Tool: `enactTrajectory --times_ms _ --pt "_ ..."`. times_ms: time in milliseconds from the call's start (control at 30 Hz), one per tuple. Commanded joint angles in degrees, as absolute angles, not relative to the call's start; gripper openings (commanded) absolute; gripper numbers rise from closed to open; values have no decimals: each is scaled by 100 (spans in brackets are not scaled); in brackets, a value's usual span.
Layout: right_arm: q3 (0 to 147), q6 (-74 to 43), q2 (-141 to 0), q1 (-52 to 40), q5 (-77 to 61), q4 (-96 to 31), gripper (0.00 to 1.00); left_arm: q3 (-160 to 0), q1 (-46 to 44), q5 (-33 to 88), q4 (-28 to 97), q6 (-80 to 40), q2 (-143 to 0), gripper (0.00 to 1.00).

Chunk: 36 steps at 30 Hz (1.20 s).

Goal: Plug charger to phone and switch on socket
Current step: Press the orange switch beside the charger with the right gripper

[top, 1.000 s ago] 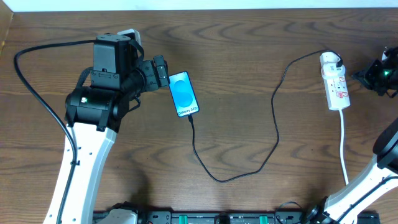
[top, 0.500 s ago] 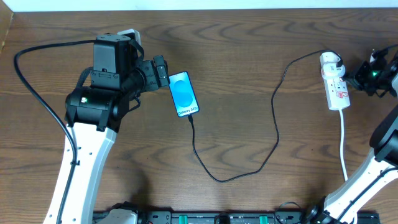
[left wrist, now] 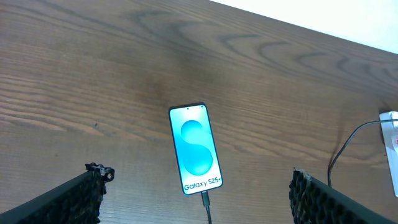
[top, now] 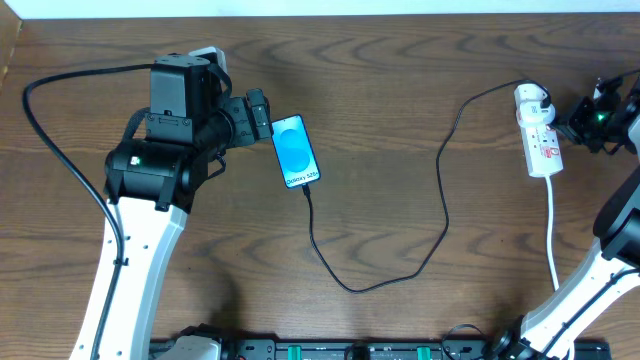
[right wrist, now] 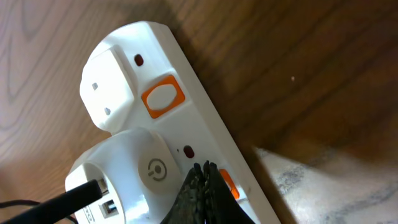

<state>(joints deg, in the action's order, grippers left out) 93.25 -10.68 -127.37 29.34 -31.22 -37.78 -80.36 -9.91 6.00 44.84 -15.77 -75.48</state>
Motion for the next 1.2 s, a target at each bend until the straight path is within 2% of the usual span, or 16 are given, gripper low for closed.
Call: enactTrajectory --times_ms 0,1167 --pt "9299 -1135 -12873 2829 -3181 -3946 1 -8049 -996 530 4495 -1505 -7522 95" --pt "9299 -1487 -12873 2154 -2910 -4569 1 -8049 -996 530 4499 -1505 -7522 95"
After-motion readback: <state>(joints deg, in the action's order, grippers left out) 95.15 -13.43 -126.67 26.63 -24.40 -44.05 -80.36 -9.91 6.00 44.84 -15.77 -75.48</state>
